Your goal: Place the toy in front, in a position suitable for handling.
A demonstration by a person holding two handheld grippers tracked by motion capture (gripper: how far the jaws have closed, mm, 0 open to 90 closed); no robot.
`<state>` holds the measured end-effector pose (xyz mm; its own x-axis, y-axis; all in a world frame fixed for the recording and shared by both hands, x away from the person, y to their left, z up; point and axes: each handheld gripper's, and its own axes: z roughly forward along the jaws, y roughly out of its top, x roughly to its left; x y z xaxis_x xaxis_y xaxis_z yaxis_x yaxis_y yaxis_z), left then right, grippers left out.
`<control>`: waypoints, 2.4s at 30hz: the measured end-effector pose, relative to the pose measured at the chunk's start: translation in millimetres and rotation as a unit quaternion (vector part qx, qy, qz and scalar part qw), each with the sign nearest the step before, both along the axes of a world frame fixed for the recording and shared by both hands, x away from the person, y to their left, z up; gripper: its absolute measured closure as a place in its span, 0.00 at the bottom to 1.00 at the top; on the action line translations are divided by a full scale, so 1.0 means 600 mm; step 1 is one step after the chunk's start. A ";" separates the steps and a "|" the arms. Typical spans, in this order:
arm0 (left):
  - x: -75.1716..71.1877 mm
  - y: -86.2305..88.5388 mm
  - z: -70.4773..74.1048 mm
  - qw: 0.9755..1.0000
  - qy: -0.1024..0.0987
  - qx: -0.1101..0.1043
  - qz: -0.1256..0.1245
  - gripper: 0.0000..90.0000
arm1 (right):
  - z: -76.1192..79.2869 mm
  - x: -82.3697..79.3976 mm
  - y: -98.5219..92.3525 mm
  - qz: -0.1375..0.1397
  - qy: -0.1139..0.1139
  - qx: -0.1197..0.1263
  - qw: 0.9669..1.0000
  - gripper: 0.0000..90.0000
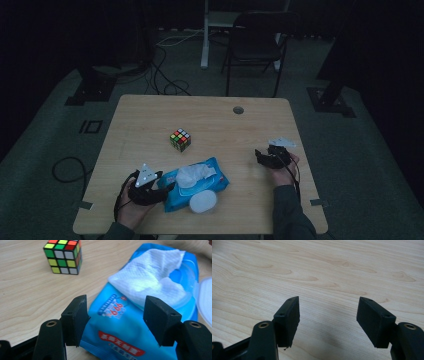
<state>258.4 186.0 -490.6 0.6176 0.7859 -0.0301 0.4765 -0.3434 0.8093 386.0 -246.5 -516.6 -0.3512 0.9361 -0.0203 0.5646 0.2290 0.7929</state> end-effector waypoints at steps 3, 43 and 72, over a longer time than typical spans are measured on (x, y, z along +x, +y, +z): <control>-0.007 -0.005 0.000 1.000 0.002 0.000 -0.008 0.40 | 0.002 -0.001 0.002 0.001 -0.001 -0.001 1.000 0.39; -0.059 -0.052 -0.031 0.996 -0.021 0.063 -0.058 0.42 | 0.014 -0.010 0.005 0.015 -0.010 0.008 1.000 0.36; -0.008 -0.009 -0.017 0.995 -0.011 0.095 0.004 0.67 | 0.030 -0.029 0.024 0.045 -0.016 0.021 0.999 0.36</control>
